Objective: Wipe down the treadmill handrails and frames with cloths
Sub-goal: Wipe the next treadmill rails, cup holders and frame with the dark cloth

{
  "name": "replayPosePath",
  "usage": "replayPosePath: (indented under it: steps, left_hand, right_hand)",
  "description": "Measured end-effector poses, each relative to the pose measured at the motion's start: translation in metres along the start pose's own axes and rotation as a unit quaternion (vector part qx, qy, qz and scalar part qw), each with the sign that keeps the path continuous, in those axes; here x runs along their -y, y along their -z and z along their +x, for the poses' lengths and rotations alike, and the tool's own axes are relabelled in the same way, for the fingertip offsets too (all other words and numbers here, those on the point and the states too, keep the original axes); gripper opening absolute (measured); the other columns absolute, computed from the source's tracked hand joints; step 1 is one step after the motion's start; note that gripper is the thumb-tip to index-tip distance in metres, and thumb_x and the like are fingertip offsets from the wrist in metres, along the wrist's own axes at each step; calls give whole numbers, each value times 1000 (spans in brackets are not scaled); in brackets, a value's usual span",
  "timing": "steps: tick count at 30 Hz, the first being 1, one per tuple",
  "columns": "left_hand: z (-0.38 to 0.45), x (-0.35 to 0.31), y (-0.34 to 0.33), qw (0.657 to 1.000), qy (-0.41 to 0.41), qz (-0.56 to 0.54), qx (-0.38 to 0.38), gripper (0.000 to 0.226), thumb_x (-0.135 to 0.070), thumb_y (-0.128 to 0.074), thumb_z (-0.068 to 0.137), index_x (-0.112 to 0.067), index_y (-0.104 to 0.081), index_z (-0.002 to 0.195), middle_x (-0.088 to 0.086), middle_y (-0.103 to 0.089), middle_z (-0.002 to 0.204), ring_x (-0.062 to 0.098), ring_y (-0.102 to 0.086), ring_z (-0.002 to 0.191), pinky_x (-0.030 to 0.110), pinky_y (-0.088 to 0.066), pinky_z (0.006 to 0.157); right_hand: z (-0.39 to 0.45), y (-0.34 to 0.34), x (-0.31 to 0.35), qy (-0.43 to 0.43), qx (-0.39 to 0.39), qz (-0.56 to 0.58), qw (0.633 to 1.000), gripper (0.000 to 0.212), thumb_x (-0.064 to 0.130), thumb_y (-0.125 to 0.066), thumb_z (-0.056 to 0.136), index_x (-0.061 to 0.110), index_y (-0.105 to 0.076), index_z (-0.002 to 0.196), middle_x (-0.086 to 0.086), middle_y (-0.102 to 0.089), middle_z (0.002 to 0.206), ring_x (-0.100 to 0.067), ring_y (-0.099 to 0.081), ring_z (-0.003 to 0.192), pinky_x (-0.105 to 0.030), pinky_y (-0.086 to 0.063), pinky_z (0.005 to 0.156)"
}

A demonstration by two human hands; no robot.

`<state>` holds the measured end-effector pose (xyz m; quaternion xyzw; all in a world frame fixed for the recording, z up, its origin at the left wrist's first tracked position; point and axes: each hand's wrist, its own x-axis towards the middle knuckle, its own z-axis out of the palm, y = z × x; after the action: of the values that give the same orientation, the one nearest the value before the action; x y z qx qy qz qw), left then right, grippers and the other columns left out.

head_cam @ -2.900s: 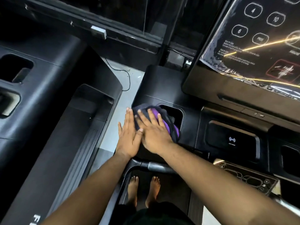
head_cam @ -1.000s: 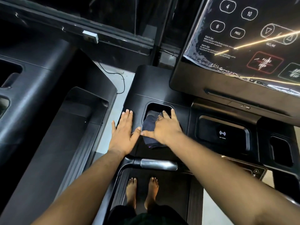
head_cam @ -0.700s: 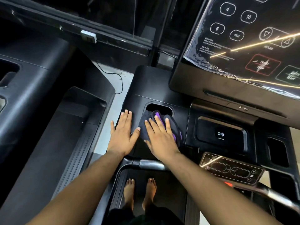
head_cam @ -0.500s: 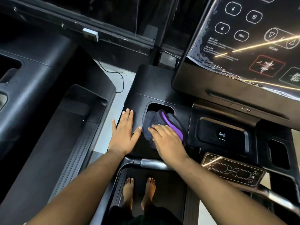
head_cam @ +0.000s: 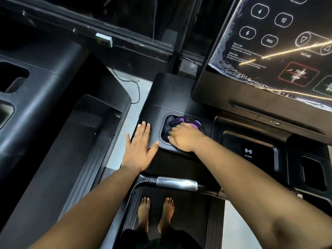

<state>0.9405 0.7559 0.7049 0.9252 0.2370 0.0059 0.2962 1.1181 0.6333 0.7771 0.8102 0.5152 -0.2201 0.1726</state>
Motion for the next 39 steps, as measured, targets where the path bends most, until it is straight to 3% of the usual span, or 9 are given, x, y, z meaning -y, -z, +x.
replayPosePath:
  steps: [8,17,23,25,29,32,35,37,39]
  left_hand:
    - [-2,0,0,1000,0,7,2,84,-69,-13,96,-23,-4,165,-6,5,173,9,11,158,54,12,126]
    - [3,6,-7,1000,3,-13,-8,82,-72,-15,96,-29,-1,165,-9,8,172,6,16,156,52,10,126]
    - [3,7,-12,1000,-1,1,-13,83,-73,-15,97,-28,-2,165,-8,6,173,7,14,157,53,9,125]
    - [3,7,-11,1000,-2,6,-15,83,-73,-16,97,-27,-3,165,-7,5,173,7,13,157,52,11,125]
    - [3,6,-10,1000,-1,12,-10,83,-72,-16,97,-26,-2,165,-7,6,173,7,14,157,52,12,124]
    - [4,6,-10,1000,2,12,-14,84,-73,-15,96,-26,-3,165,-7,5,173,8,11,158,52,11,124]
    - [4,5,-10,1000,1,13,-10,84,-73,-16,96,-26,-3,165,-7,5,173,10,10,158,51,11,123]
    - [4,3,-8,1000,0,12,-7,85,-72,-15,95,-25,-3,165,-6,6,173,10,11,158,52,12,123]
    - [4,2,-5,1000,-2,12,-4,85,-71,-12,94,-26,-1,165,-6,7,173,9,12,158,53,12,124]
  right_hand:
    - [3,10,22,-90,82,-56,991,40,21,-42,103,17,-63,137,-14,-51,152,-39,-43,143,-46,-38,108]
    - [-77,-16,2,-70,-292,138,944,35,42,-59,97,16,-74,115,-7,-71,106,-34,-64,104,-43,-47,90]
    - [-56,-29,-3,-80,-150,96,981,64,73,-50,91,26,-58,135,-5,-39,160,-33,-10,158,-61,-2,123]
    - [-41,-27,1,-65,-122,113,984,58,66,-51,96,25,-58,137,-3,-51,153,-24,-22,155,-54,-1,125]
    - [-57,-28,8,-78,-219,268,935,35,44,-55,103,22,-68,127,-2,-74,122,-29,-64,118,-40,-40,108]
    - [-93,-36,7,-100,-287,262,916,38,48,-42,105,23,-65,121,-5,-75,106,-34,-68,99,-45,-53,84]
    - [-99,-46,9,-100,-210,96,968,48,52,-31,104,32,-52,142,5,-61,142,-20,-50,138,-63,-23,117]
    - [-88,-46,22,-98,-136,108,980,66,67,-29,100,36,-30,159,5,-28,168,-20,-14,158,-68,6,119]
    - [-70,-48,45,-96,-111,89,985,87,81,-21,91,33,-17,163,1,-19,171,-27,-6,158,-67,14,118]
